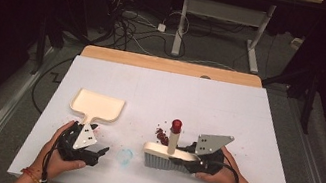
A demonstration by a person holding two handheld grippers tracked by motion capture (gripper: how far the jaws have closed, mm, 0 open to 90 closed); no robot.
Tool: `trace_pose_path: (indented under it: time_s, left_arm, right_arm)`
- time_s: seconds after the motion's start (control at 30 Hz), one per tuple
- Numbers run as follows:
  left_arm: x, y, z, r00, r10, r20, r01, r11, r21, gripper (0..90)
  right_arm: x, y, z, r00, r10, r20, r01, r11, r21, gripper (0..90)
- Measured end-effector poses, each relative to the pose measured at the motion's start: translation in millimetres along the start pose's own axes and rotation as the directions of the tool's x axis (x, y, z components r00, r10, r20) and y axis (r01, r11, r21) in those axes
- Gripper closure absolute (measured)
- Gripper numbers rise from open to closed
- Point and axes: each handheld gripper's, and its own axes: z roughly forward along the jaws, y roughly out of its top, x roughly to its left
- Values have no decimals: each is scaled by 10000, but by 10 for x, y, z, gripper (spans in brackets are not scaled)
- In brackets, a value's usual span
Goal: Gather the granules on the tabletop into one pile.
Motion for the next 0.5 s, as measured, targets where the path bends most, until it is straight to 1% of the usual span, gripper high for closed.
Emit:
trace_pose_path:
  time_s: [0.13,0.27,0.33,0.4,0.5]
  left_arm:
    - [-5,5,12,10000,9,22,-9,10000,41,178]
    - [-9,7,17,10000,-24,45,24,10000,39,178]
    - [-14,8,22,10000,-36,50,36,10000,49,178]
    - [-18,10,29,10000,-19,77,18,10000,93,178]
    - [-17,12,34,9999,-36,109,35,10000,86,178]
  right_arm:
    - [-140,14,86,9998,161,-148,-163,9997,-154,670]
    - [-222,37,167,9995,174,-248,-179,9996,-207,669]
    - [-255,52,190,9997,105,-213,-108,9998,-138,668]
    - [-291,60,209,9998,165,-136,-167,9997,-159,668]
    - [-336,75,230,9997,238,-87,-240,9993,-300,669]
